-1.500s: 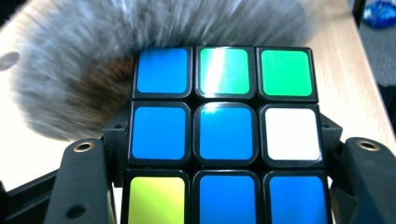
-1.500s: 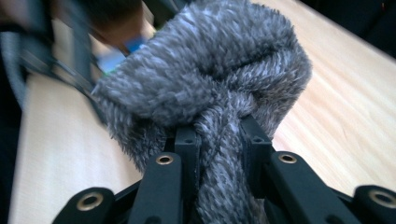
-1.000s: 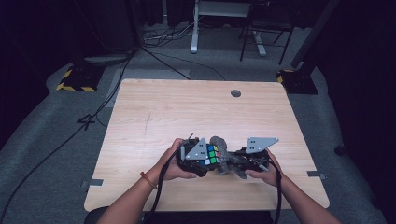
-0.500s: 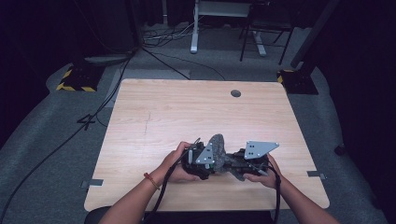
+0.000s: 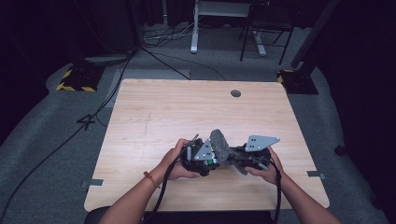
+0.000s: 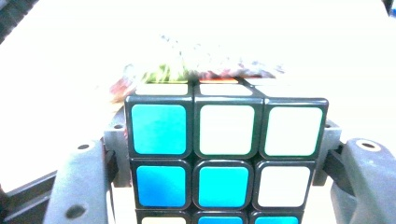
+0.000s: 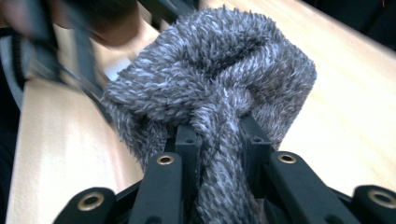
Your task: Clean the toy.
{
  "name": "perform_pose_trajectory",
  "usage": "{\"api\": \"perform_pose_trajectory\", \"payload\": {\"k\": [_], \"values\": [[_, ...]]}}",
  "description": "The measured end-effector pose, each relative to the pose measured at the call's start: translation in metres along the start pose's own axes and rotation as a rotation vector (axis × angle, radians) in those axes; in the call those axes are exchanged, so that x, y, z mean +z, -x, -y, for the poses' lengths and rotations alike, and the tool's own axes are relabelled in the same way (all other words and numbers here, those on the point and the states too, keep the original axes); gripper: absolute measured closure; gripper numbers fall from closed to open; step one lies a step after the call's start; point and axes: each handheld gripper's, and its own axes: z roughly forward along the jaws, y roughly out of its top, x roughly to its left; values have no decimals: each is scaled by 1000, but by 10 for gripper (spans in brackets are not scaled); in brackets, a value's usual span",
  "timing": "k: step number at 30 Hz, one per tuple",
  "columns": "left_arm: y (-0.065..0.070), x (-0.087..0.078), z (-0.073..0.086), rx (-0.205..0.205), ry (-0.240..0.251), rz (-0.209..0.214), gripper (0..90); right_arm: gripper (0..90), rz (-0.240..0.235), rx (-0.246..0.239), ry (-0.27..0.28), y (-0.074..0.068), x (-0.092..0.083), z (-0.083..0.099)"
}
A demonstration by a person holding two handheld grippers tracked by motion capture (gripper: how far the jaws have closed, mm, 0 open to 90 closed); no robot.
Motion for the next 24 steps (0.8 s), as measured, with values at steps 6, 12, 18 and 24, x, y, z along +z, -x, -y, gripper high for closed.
{"api": "perform_pose_trajectory", "payload": {"k": [6, 12, 18, 24], "values": [[-2, -14, 0, -15, 102, 18, 332, 743, -137, 102, 3, 17, 5, 14], [0, -10, 1, -7, 107, 47, 329, 744, -253, 87, 71, 13, 4, 10], [0, -12, 0, -18, 114, 43, 326, 747, -251, 78, 123, 8, -1, 7], [0, -8, 0, -5, 64, 32, 327, 750, -202, 25, 131, 1, -5, 0]]}}
